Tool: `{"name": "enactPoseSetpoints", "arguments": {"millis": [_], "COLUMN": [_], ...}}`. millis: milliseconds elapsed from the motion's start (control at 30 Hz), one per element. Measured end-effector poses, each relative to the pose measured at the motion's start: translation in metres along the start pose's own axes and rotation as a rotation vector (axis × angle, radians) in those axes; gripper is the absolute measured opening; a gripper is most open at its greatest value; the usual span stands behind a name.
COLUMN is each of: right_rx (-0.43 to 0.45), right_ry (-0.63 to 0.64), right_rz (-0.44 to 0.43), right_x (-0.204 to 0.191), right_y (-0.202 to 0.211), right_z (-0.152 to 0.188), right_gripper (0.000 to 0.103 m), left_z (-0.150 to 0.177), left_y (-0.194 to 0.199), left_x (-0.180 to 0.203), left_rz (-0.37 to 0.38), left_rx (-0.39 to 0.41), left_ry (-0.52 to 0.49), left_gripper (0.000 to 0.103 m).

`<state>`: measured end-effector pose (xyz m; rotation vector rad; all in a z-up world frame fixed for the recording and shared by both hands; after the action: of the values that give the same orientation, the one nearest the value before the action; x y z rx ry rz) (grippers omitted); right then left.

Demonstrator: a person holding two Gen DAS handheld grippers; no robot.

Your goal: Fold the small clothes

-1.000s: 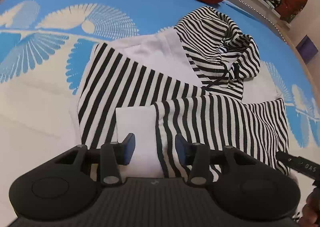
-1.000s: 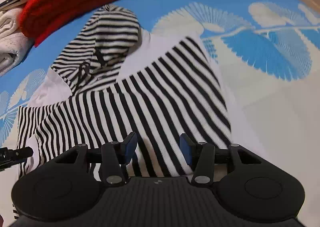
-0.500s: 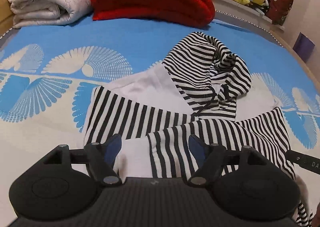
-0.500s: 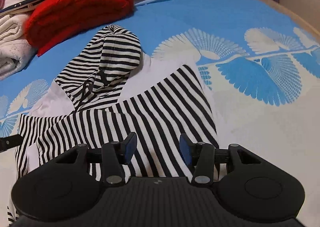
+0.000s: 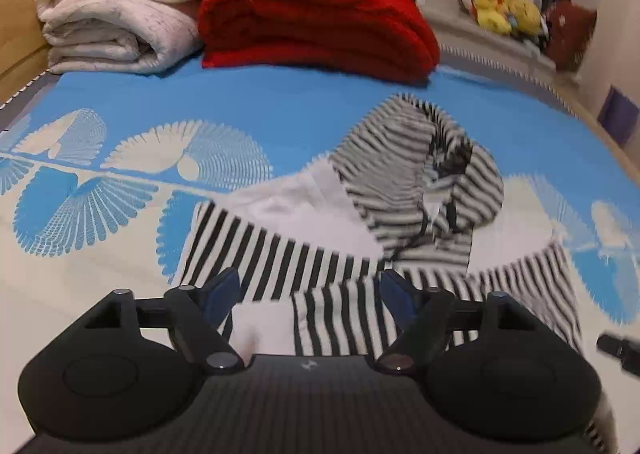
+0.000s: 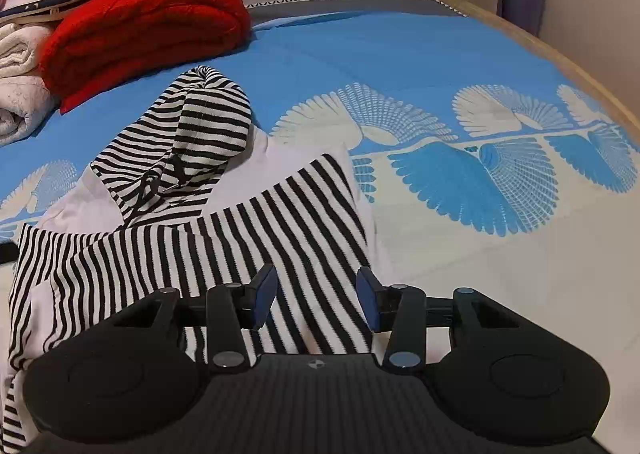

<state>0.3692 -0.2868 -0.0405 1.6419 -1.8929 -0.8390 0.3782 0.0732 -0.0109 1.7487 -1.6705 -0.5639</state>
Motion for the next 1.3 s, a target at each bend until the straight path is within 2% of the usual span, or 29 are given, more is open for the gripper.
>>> {"name": "enactPoseSetpoints", "arguments": {"millis": [200,333,467,533,700,767,933,1167,1300], "right_rx": [-0.003,-0.015,-0.018,-0.014,-0.019,-0.019,-0.008,-0.015,-0.048], "right_ry": [-0.051,-0.076,-0.087,-0.085,-0.097,-0.109,-0.132,-0.207,-0.212], "right_rz": [-0.017,-0.03,-0.049,-0.053,-0.055,-0.063,-0.052,0.102,0.149], "right_x": [0.016,0.019,0.019,0.019,0.021,0.02,0.021,0.056,0.065], "right_y": [0.002,0.0,-0.001,-0.001,-0.004,-0.005,-0.008,-0.018,-0.029], "right_z": [-0.002,-0.002,-0.006,-0.01,-0.017,-0.02,-0.026,-0.031,-0.025], "right_gripper": [0.046,0.047,0.049,0.05,0.051,0.051,0.051,0.05,0.047], "left_z": [-0.011,-0.013,-0.028,-0.041,-0.086,-0.103,-0.144,-0.182,-0.192], "left_y": [0.009,0.009,0.0,-0.013,-0.068,-0.097,-0.175,-0.272,-0.311], "left_x": [0.003,0.01,0.014,0.014,0.022,0.023,0.024,0.02,0.033], "left_rz": [0.046,0.067,0.055,0.085,0.092,0.105,0.146,0.199,0.182], "left_rx": [0.091,0.108,0.167,0.152,0.146,0.124,0.062,-0.009,-0.035], "left_ry": [0.013,-0.04,-0.075,-0.066,-0.091,-0.098,-0.111,-0.043,-0.082], "left_gripper": [0.085,0.088,0.094,0.094,0.093,0.089,0.063,0.062,0.062]}}
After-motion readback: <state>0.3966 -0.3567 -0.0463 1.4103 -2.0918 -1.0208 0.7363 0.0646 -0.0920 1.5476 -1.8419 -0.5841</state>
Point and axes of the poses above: each gripper's, at about its wrist camera, not at the fingertips, and y roughly against the way its jaws point, x to its right, z to its underside, the point moved 3 cm from there along -y, roughly the way its jaws point, and after that the axes turned 5 degrees about z, right-handed, at the moved point
